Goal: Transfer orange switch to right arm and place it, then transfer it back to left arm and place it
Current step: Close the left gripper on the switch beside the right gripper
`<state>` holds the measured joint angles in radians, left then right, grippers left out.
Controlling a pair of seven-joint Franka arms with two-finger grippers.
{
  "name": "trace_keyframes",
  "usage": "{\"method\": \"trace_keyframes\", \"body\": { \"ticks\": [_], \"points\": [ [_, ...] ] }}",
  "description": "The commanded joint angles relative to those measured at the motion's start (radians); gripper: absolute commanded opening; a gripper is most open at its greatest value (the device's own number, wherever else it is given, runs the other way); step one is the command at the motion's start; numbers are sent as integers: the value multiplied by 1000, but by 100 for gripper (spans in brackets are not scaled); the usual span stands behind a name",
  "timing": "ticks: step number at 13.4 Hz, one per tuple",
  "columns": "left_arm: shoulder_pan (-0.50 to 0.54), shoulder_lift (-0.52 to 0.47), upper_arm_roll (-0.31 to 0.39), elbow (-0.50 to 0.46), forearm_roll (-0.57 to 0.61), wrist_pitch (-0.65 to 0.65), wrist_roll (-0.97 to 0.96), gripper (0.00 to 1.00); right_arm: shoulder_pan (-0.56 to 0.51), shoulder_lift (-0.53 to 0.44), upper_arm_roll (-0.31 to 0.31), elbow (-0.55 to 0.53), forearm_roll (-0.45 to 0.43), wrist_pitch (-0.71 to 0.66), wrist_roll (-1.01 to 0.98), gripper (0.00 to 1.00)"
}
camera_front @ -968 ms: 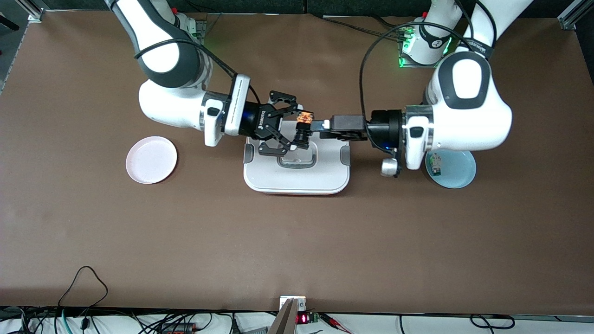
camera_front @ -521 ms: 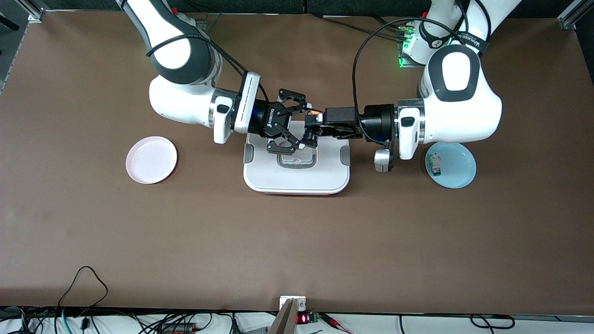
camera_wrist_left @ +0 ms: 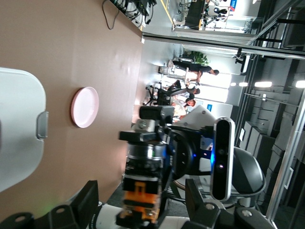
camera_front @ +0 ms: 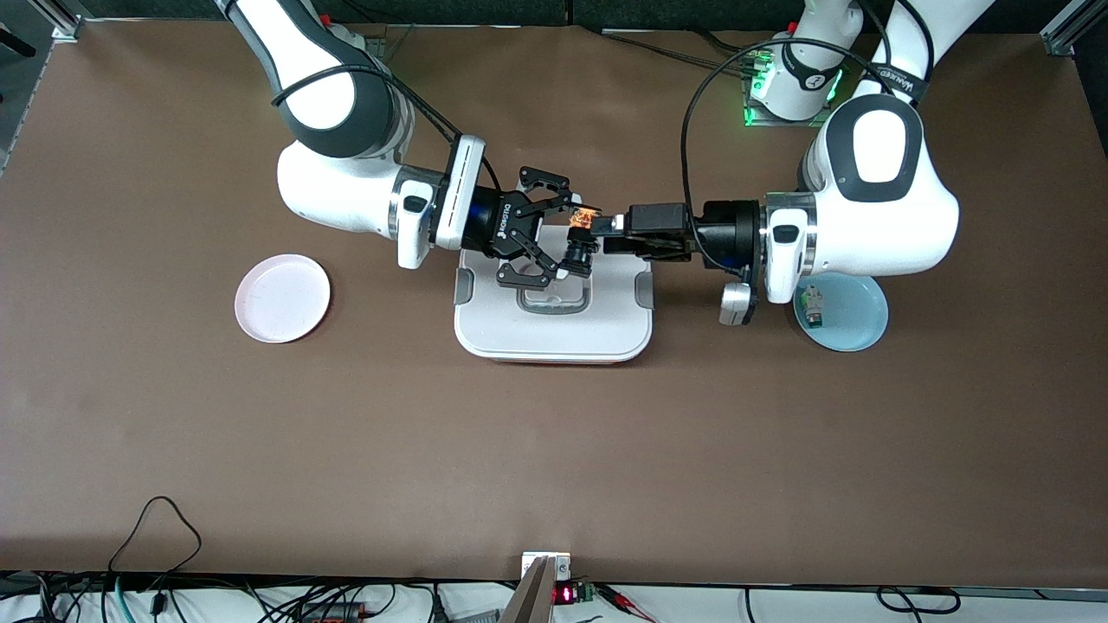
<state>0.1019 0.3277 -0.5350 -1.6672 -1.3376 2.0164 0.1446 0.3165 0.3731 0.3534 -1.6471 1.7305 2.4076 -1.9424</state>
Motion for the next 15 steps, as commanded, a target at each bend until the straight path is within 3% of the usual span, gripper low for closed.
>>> {"method": "trace_keyframes", "body": {
  "ticks": [1,9,10,12,13,14,15],
  "points": [
    [2,-32,-22,-26,-37,21,13,78,7,10,2,26,12,27,0,27],
    [-5,-18,-48,-20,-37,110,32,52,9,10,2,26,6,54,-7,27],
    [-7,-16,-48,-20,-37,110,32,45,9,10,2,26,6,53,-10,27],
    [-7,-16,-48,-20,-38,110,29,16,9,10,2,26,6,53,-13,27],
    [-7,-16,-48,-22,-37,110,29,7,7,10,2,26,6,53,-15,27],
    [-7,-15,-48,-22,-38,110,29,0,9,10,2,26,6,53,-15,27],
    [-7,-15,-48,-22,-38,110,26,0,9,10,2,26,6,53,-16,27]
  ]
}}
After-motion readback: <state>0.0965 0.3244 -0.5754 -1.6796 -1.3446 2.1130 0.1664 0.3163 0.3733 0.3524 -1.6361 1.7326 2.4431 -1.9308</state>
